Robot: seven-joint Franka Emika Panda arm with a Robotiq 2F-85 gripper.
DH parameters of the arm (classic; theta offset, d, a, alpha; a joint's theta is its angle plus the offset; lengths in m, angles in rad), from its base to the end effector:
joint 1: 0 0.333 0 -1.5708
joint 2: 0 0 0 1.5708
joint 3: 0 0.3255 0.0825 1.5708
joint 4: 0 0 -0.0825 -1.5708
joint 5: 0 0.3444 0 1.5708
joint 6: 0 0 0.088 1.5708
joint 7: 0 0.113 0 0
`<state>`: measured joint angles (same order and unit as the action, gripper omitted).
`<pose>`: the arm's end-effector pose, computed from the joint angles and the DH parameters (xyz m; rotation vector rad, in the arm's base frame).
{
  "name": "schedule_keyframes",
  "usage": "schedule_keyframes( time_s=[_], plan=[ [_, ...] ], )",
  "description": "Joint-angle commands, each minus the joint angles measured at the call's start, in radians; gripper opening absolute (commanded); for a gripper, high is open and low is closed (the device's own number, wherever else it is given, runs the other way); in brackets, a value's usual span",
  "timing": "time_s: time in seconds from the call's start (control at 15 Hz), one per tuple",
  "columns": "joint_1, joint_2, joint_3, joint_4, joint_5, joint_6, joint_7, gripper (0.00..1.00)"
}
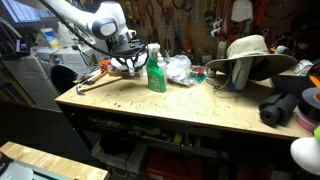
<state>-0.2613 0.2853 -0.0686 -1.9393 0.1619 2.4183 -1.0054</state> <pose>0.5713 -0.1913 0.3846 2.9576 0.8651 0.3319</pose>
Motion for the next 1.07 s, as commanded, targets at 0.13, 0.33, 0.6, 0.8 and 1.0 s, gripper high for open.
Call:
schedule_keyframes(
  time_s=[0.13,0.33,0.6,0.8,1.0],
  plan=[
    [0.008,-0.146,-0.011,-0.136,0.013,-0.003,0.069,0.08],
    [0.019,-0.206,-0.027,-0.192,-0.017,-0.020,0.136,0.08],
    [0.024,-0.317,-0.055,-0.302,-0.069,-0.080,0.166,0.08],
    [0.017,-0.407,-0.090,-0.374,-0.089,-0.134,0.128,0.08],
    [0.016,-0.510,-0.139,-0.432,-0.099,-0.234,0.051,0.08]
  ],
)
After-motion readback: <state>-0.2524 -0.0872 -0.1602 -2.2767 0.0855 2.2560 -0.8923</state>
